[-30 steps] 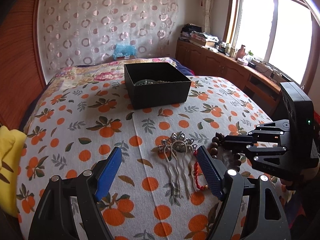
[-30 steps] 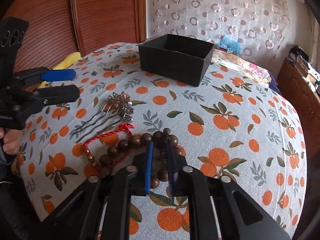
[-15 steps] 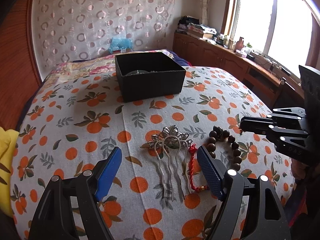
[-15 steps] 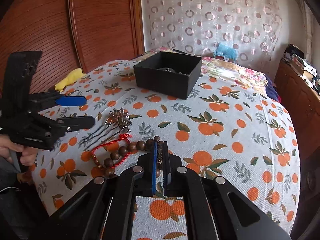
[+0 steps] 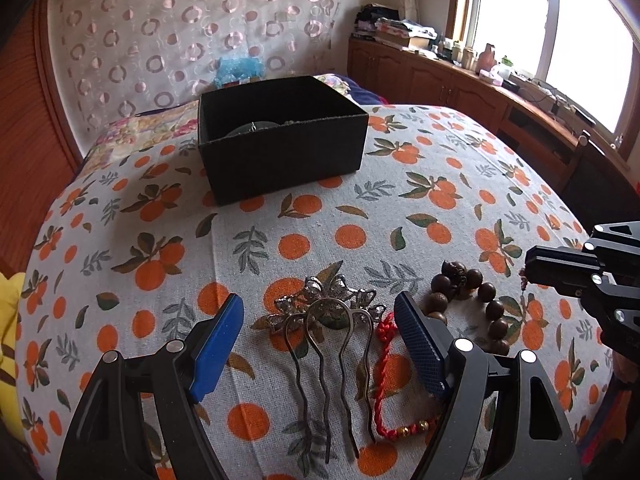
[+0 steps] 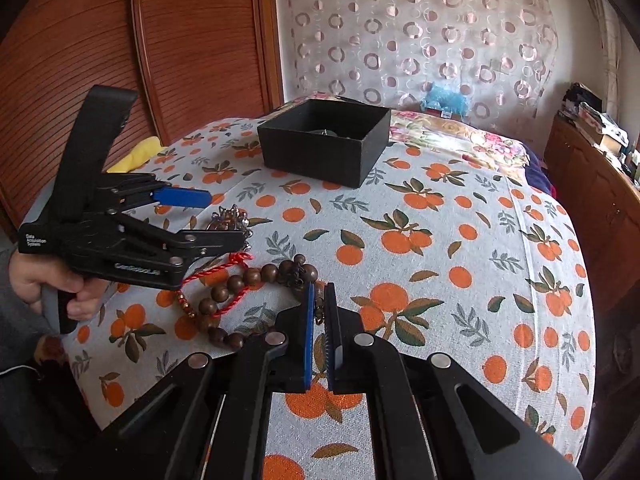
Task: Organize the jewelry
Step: 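Grasp the silver hairpin comb with the left gripper, then carry the hairpin comb into the black box and open the left gripper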
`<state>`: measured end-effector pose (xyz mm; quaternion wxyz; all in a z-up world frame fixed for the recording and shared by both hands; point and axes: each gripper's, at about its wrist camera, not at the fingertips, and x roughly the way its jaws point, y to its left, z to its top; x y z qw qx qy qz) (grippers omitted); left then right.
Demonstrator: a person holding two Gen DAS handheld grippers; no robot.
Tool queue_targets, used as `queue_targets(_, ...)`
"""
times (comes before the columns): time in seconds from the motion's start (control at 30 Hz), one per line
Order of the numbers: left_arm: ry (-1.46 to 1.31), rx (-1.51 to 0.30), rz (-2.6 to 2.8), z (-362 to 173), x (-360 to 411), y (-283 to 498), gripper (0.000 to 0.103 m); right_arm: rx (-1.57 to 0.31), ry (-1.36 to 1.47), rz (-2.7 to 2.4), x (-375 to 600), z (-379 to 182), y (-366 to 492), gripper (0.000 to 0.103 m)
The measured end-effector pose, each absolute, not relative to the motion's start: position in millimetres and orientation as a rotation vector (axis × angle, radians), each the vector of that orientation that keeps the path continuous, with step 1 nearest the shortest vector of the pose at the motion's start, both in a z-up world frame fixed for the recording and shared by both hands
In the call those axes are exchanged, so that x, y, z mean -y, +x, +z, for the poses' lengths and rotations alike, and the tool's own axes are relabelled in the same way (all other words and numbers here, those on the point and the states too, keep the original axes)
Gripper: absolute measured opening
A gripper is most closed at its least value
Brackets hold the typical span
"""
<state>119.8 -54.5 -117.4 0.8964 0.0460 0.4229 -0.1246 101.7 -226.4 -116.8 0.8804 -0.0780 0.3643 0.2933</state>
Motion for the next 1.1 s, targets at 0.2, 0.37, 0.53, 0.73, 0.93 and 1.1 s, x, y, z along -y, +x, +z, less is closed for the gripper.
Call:
queue_targets(0.2, 0.094, -0.893, -0.248, -124, 53, 125, 0.074, -0.760, -0.163, 0.619, 224, -118, 100, 0.006)
queue_targets(0.37, 0.094, -0.882, -0.236, -122, 49, 124, 0.060, -0.760, -0.166, 0.620, 222, -119, 99, 0.006)
queue_targets(0.53, 0.067, -0.870, -0.219, -121, 38, 123, 0.060, -0.761, -0.169, 0.625, 217, -119, 98, 0.006)
queue_targets(0.73, 0.032, -0.843, -0.200, -114, 24, 121, 0.060, -0.761, -0.173, 0.627, 214, -120, 99, 0.006)
queue_targets(0.93, 0.042, -0.799, -0.186, -101, 25, 116, 0.060, -0.752, -0.173, 0.627, 211, -117, 101, 0.006)
queue_targets(1.1, 0.048, -0.763, -0.191, -90, 27, 114, 0.060, -0.734, -0.180, 0.627, 207, -110, 110, 0.006)
